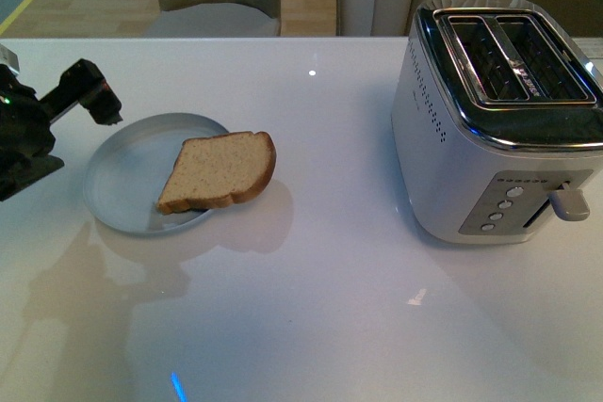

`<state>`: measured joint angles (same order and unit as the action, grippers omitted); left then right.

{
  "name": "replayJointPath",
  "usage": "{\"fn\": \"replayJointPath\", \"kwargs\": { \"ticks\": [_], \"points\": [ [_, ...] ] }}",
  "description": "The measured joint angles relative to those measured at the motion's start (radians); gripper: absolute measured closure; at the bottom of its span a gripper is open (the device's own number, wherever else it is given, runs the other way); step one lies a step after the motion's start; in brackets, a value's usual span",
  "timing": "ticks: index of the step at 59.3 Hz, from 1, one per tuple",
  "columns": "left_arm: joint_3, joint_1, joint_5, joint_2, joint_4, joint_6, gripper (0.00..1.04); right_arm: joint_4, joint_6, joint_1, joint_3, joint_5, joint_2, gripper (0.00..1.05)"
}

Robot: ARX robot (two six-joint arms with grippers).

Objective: Left arm holds plate, right arm toasts bread

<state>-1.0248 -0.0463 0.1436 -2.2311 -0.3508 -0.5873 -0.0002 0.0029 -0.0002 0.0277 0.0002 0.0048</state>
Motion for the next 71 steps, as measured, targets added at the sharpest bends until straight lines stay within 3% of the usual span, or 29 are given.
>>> {"fn": "replayJointPath", "kwargs": {
  "ticks": [33, 71],
  "points": [
    [-0.003, 0.014, 0.017, -0.058, 0.018, -0.052, 0.07, 0.0, 0.0, 0.0, 0.0, 0.0, 0.0, 0.09],
    [-0.036, 0.05, -0.038, -0.128, 0.11, -0.094, 0.07, 0.0, 0.0, 0.0, 0.0, 0.0, 0.0, 0.09]
  ]
}}
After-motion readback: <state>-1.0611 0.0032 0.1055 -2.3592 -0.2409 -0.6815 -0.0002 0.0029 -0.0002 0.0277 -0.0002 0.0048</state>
